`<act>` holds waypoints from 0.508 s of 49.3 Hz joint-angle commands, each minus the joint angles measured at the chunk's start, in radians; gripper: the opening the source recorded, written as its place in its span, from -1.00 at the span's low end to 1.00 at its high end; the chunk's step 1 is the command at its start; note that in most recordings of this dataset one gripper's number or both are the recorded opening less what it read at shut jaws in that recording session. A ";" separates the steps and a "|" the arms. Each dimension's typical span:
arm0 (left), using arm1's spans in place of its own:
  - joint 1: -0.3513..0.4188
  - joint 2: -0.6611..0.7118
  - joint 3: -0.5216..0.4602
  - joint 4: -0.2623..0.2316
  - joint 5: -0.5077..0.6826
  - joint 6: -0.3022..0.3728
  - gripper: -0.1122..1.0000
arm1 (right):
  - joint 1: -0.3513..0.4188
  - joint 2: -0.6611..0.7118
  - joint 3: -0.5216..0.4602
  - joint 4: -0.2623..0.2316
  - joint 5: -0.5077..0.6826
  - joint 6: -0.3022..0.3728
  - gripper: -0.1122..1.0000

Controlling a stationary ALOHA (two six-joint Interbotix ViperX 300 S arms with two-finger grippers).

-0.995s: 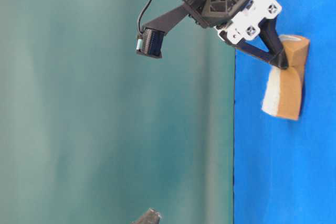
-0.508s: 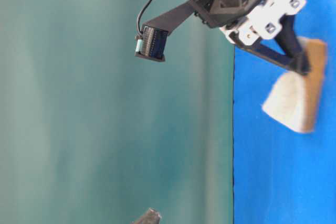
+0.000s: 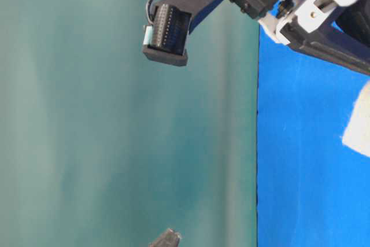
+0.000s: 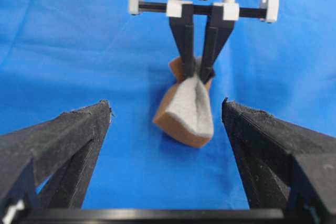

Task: Hand over the sponge with the left arm and wipe it with the right arm.
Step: 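Rub the held sponge back and forth on the table with the right gripper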

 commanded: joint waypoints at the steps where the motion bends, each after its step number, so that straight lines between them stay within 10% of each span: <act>1: -0.002 -0.003 -0.025 0.000 -0.009 -0.002 0.70 | -0.026 -0.012 -0.012 -0.002 0.000 -0.009 -0.52; 25: -0.002 -0.003 -0.023 0.000 -0.009 -0.002 0.70 | -0.236 -0.012 0.005 -0.051 0.015 -0.058 -0.52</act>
